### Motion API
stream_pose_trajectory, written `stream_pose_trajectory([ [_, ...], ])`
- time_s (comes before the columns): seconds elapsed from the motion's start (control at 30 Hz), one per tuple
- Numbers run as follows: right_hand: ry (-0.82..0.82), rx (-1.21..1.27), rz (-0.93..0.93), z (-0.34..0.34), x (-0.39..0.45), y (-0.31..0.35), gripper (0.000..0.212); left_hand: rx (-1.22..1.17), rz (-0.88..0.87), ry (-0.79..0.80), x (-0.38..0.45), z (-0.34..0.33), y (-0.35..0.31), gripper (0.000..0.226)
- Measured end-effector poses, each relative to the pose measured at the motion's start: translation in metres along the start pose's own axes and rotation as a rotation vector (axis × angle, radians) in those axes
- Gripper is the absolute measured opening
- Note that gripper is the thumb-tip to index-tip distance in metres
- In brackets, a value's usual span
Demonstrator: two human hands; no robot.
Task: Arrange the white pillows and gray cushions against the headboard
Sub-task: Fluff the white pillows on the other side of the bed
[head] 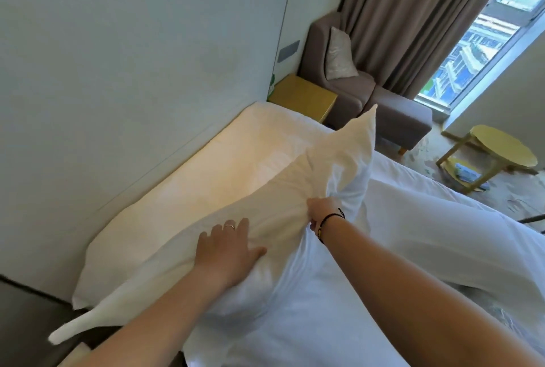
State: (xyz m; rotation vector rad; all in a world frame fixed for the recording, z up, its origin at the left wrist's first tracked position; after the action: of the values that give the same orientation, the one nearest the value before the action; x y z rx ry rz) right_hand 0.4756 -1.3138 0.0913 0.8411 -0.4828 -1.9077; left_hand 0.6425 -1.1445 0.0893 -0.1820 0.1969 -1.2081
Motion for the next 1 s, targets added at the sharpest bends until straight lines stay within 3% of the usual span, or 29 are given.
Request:
stream_pose_trajectory([
  [0.03, -0.008, 0.039, -0.037, 0.001, 0.001, -0.001, 0.003, -0.003, 0.017, -0.055, -0.005, -0.005, 0.001, 0.078],
  [0.1, -0.019, 0.052, -0.050, 0.002, 0.004, -0.003, 0.013, -0.004, 0.052, -0.131, -0.010, -0.010, 0.004, 0.076],
  [0.23, -0.180, -0.513, 0.621, 0.010, 0.003, 0.015, 0.039, 0.017, 0.112, -0.139, -0.009, -0.012, 0.010, 0.085],
  [0.33, -0.299, -0.659, 1.146, 0.009, -0.007, 0.025, 0.055, 0.028, 0.132, -0.161, -0.007, -0.010, 0.011, 0.089],
  [0.43, -0.040, -0.684, 1.444, -0.009, -0.006, 0.023, 0.069, 0.009, 0.155, -0.146, -0.004, -0.011, 0.014, 0.092],
  [0.53, 0.220, -0.695, 1.475, -0.027, 0.012, 0.013, 0.084, -0.070, 0.218, -0.124, -0.002, -0.014, 0.021, 0.084],
  [0.67, 0.290, -0.716, 1.475, -0.039, 0.038, 0.011, 0.109, -0.052, 0.253, -0.150, 0.000, -0.019, 0.030, 0.054],
  [0.77, 0.303, -0.767, 1.459, -0.047, 0.048, 0.009, 0.115, -0.033, 0.248, -0.177, 0.003, -0.023, 0.031, 0.039],
  [0.87, 0.320, -0.835, 1.433, -0.056, 0.054, 0.017, 0.095, -0.052, 0.222, -0.255, 0.010, -0.022, 0.029, 0.036],
  [1.0, 0.249, -0.896, 1.500, -0.064, 0.049, 0.036, 0.037, -0.008, 0.176, -0.357, 0.026, -0.014, 0.031, 0.032],
])
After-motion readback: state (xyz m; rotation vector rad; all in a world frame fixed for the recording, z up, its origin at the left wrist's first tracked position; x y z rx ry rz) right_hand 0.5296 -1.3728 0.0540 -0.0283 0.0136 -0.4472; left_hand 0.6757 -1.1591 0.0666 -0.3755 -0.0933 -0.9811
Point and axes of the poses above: each hand's wrist, its own x-axis towards the middle knuckle, its own z-axis out of the back of the hand, y = z × x, the point moved 4 cm from there along x, towards the middle knuckle, and after that the axes turned 14 degrees about -y, right-handed, at the moved point
